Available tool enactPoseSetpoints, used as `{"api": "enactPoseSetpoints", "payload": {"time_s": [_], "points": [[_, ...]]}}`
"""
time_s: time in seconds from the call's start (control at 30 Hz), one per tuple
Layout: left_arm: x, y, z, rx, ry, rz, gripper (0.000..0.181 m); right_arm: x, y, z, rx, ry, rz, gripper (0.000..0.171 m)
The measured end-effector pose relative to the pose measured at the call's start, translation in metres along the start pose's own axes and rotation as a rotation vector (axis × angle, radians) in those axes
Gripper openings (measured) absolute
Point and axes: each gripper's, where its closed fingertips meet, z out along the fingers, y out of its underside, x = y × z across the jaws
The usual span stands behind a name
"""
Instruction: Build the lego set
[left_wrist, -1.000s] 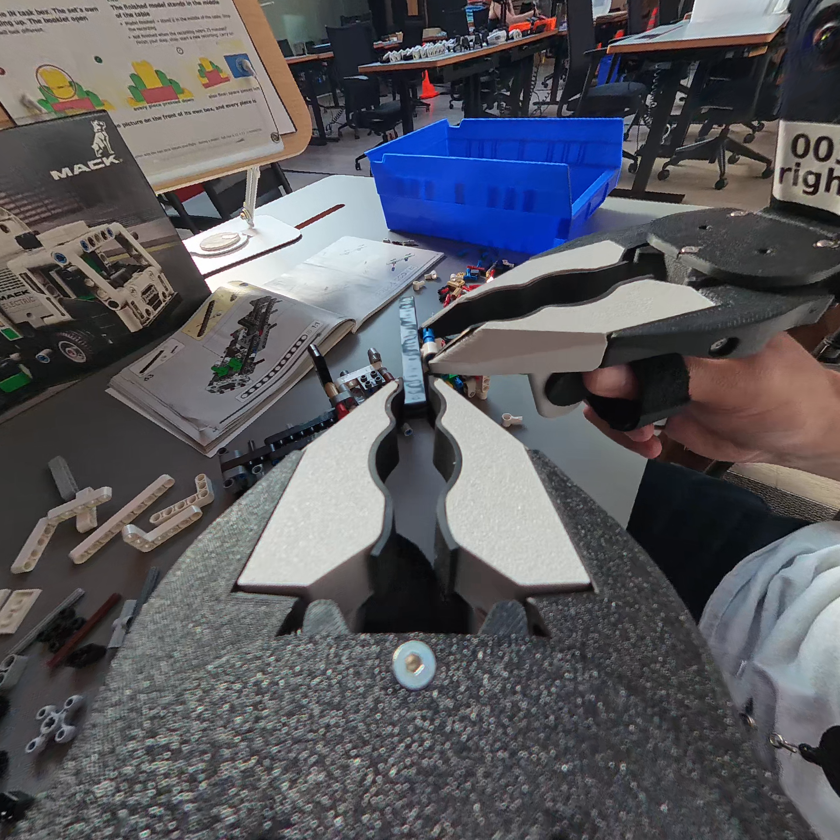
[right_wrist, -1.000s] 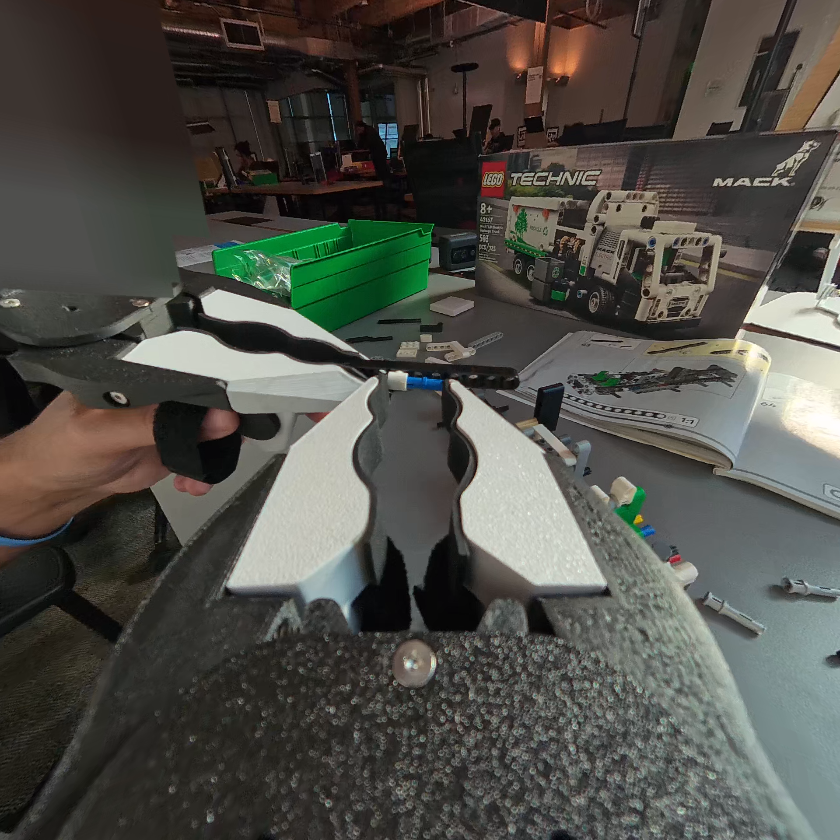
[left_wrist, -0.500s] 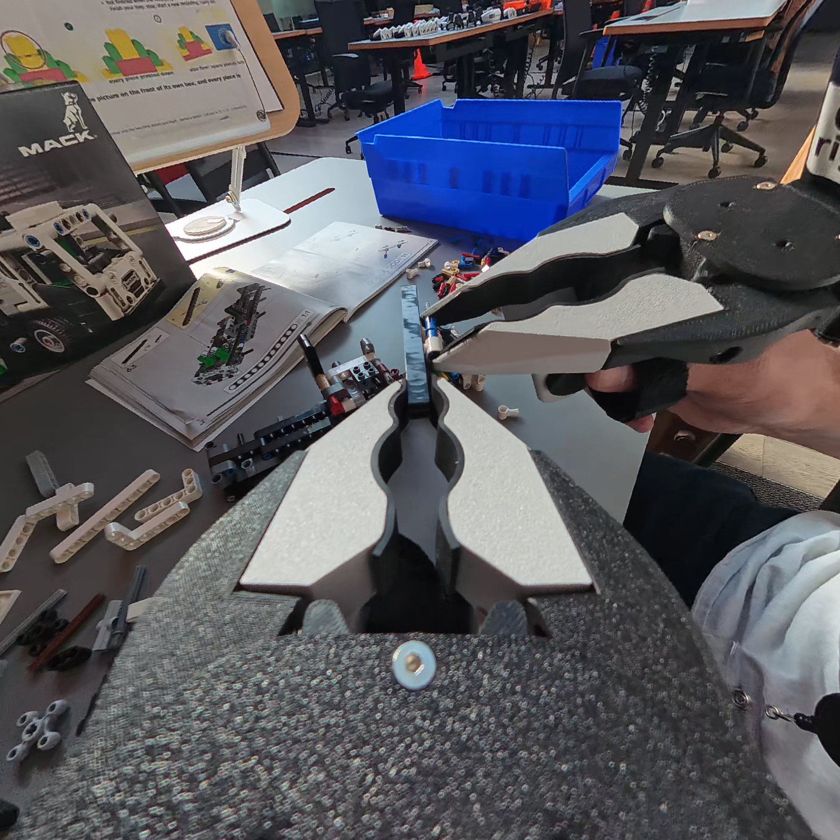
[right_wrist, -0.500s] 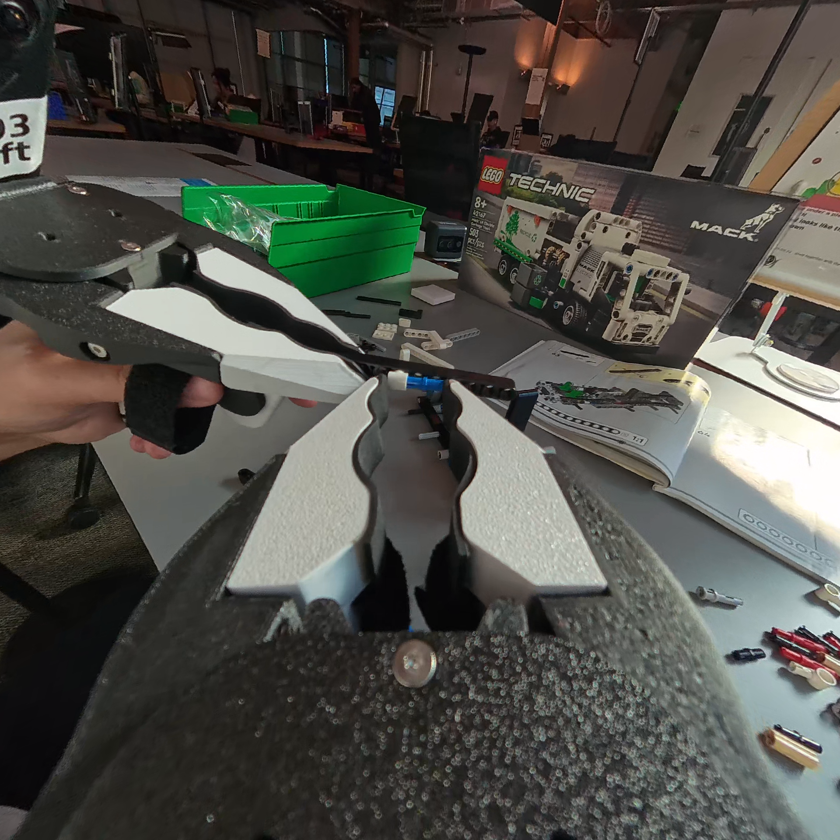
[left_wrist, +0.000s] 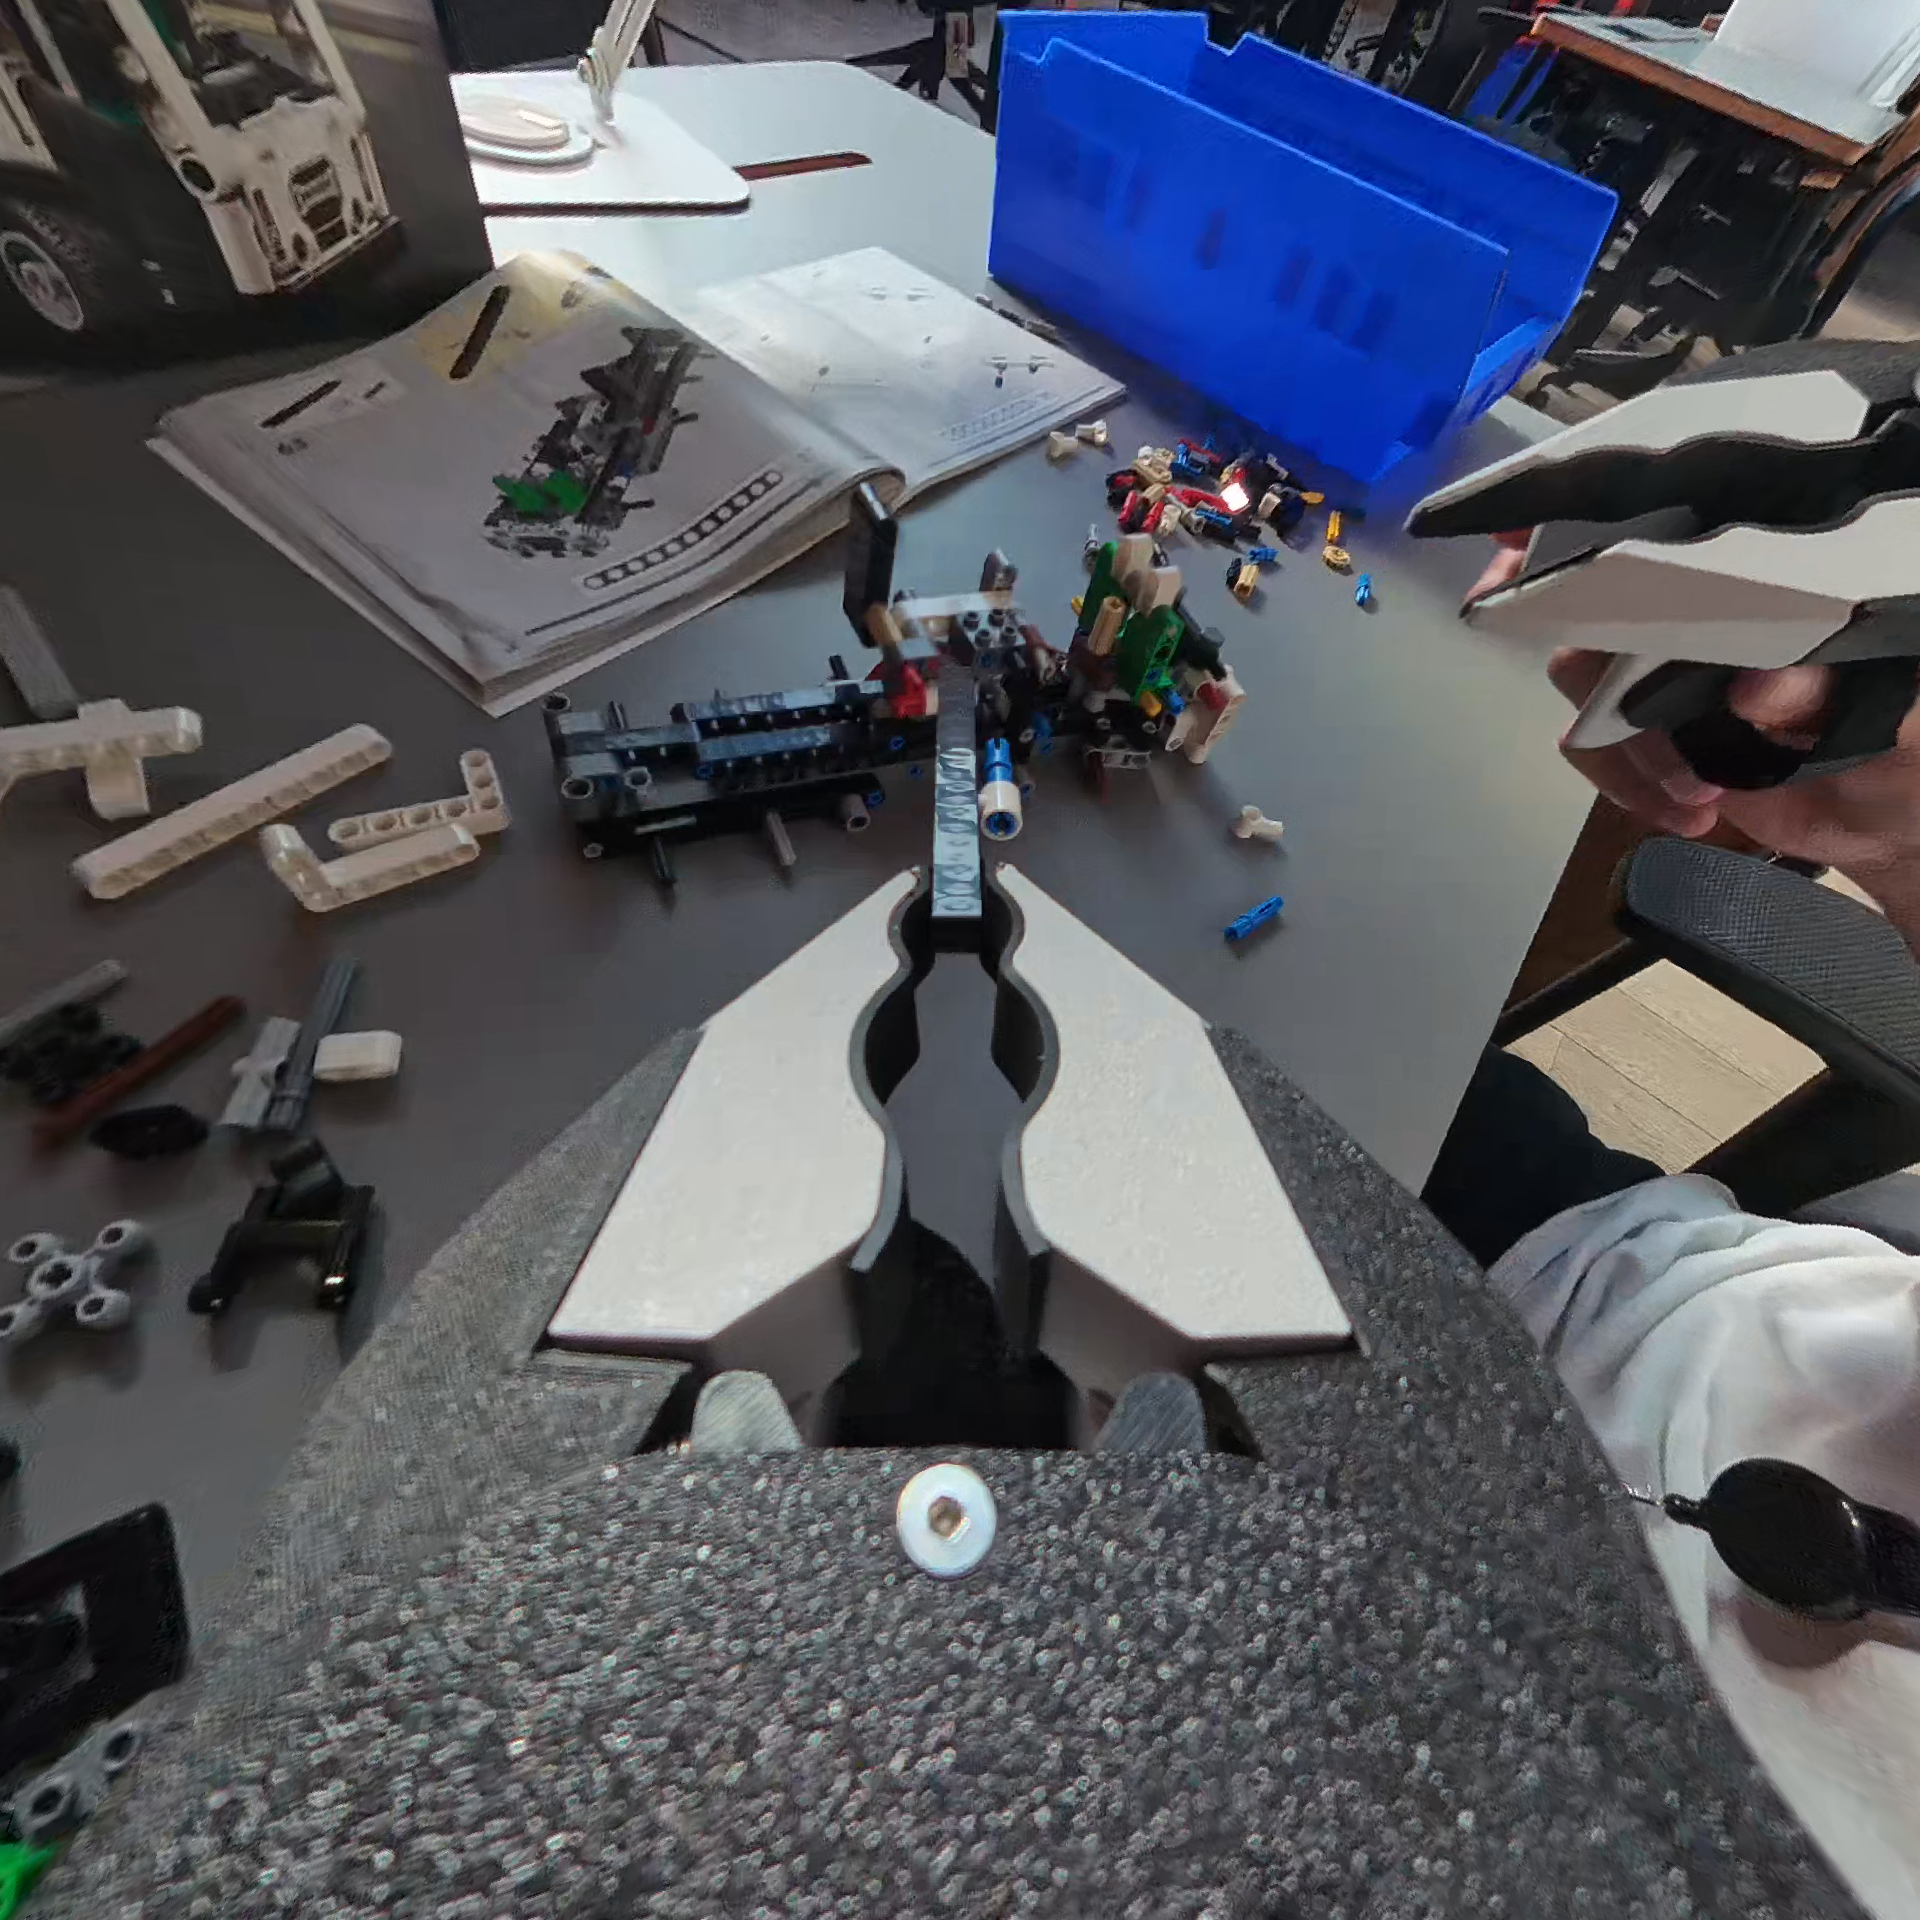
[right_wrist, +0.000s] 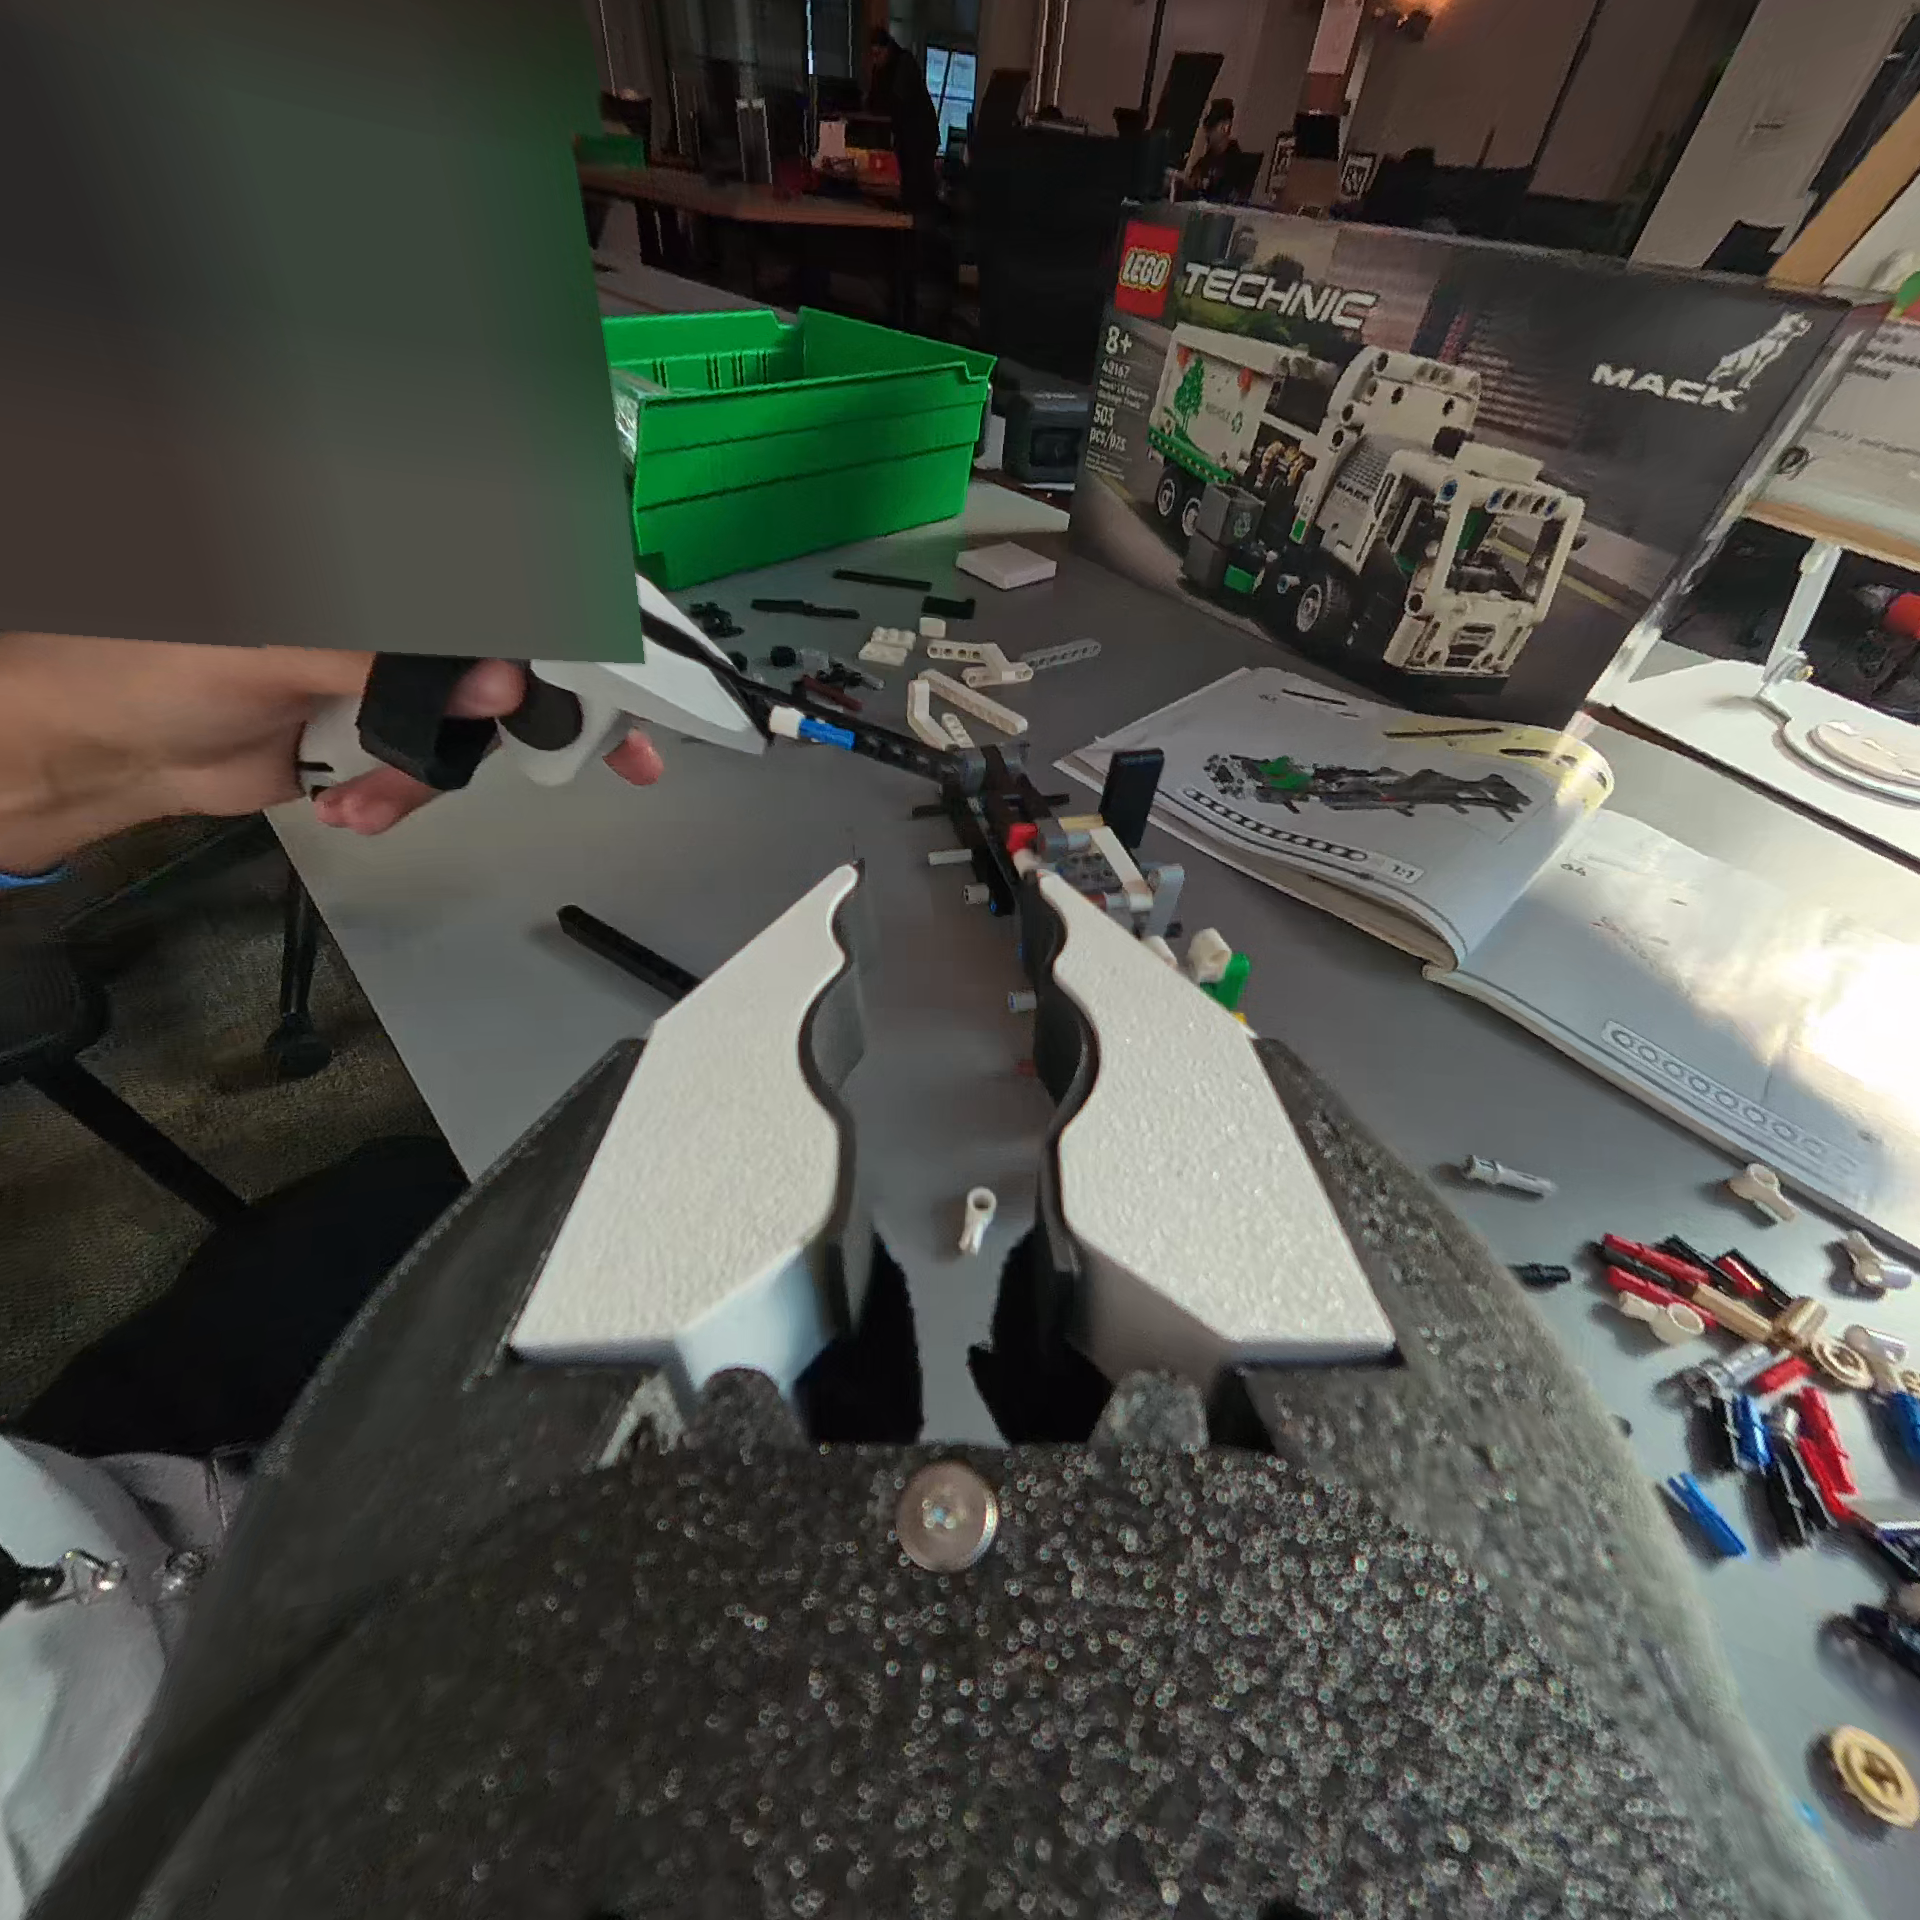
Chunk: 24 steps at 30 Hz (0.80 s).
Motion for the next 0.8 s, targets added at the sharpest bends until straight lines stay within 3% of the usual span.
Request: {"api": "enactPoseSetpoints", "payload": {"time_s": [0.1,0.3,0.47,0.8], "points": [[-0.01,0.027,-0.003,-0.084,0.019,-0.033,0.006,0.01,0.017,-0.014,-0.024,-0.013,0.012,0.023],[-0.017,0.051,-0.006,-0.223,-0.018,0.15,0.006,0.006,0.045,-0.02,-0.074,-0.063,-0.014,0.02],[-0.014,0.054,0.003,-0.251,0.029,0.119,0.006,-0.013,0.051,-0.029,-0.107,-0.207,0.061,0.021],[-0.012,0.065,0.016,-0.36,0.044,0.163,0.007,0.002,0.053,-0.042,-0.123,-0.209,0.067,0.021]]}}
